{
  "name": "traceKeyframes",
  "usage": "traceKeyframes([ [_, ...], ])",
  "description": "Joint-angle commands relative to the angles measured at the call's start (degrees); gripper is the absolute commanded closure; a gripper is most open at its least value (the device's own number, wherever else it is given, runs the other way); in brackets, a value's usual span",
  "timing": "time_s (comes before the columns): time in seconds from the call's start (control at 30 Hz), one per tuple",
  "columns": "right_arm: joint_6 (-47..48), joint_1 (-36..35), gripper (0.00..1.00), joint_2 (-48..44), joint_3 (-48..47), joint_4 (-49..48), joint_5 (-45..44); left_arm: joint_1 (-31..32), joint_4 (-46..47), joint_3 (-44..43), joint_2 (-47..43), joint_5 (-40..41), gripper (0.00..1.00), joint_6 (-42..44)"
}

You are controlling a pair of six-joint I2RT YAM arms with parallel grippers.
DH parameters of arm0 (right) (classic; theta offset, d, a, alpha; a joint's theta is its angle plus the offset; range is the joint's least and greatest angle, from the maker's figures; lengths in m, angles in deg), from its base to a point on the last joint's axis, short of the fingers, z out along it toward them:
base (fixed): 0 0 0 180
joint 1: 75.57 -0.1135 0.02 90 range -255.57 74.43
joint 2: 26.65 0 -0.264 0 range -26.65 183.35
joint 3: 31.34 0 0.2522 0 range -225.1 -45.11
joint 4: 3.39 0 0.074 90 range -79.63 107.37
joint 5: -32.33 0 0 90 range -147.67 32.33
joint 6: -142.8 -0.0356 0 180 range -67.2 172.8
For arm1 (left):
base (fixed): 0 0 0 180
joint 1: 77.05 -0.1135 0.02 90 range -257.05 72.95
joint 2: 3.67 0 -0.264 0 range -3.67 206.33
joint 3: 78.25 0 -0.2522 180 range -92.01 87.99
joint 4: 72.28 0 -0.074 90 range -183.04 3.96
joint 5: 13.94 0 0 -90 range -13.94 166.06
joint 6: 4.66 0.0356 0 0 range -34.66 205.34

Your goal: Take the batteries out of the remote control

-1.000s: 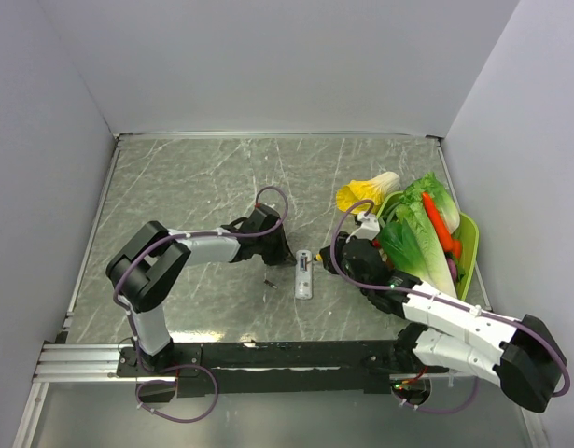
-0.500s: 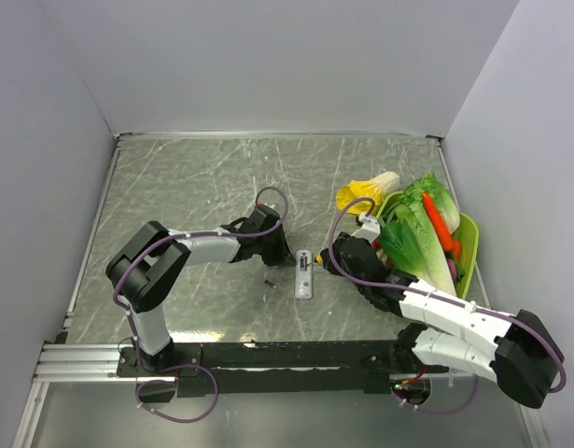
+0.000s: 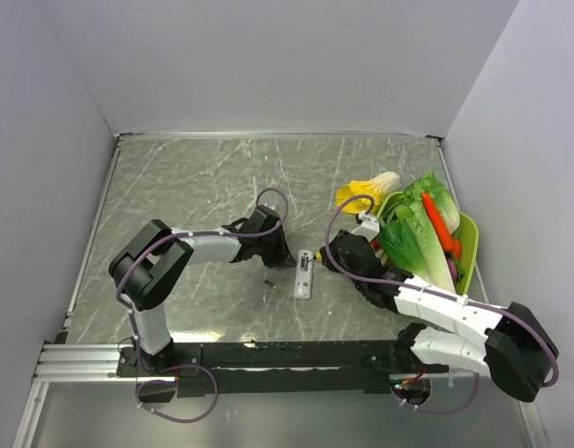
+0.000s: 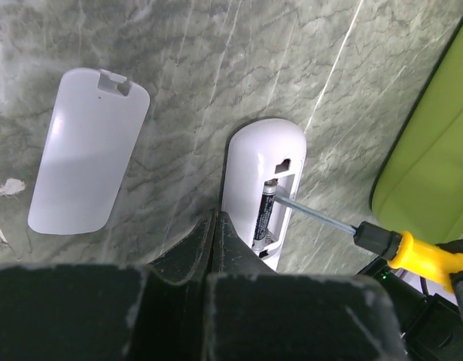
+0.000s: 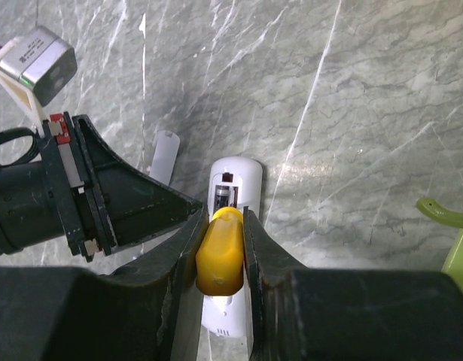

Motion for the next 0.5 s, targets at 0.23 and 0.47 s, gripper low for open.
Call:
traceKeyframes([
  [0.23, -4.08, 1.34, 1.0, 0.92, -0.82, -4.52, 1.8, 0.26, 5.59, 1.83, 1.24, -4.26, 0.99, -1.93],
  [0.47, -6.36, 1.86, 1.0, 2.06, 0.06, -3.38, 4.43, 0.26, 5.68, 1.92, 1.68, -4.26, 0.99, -1.93],
])
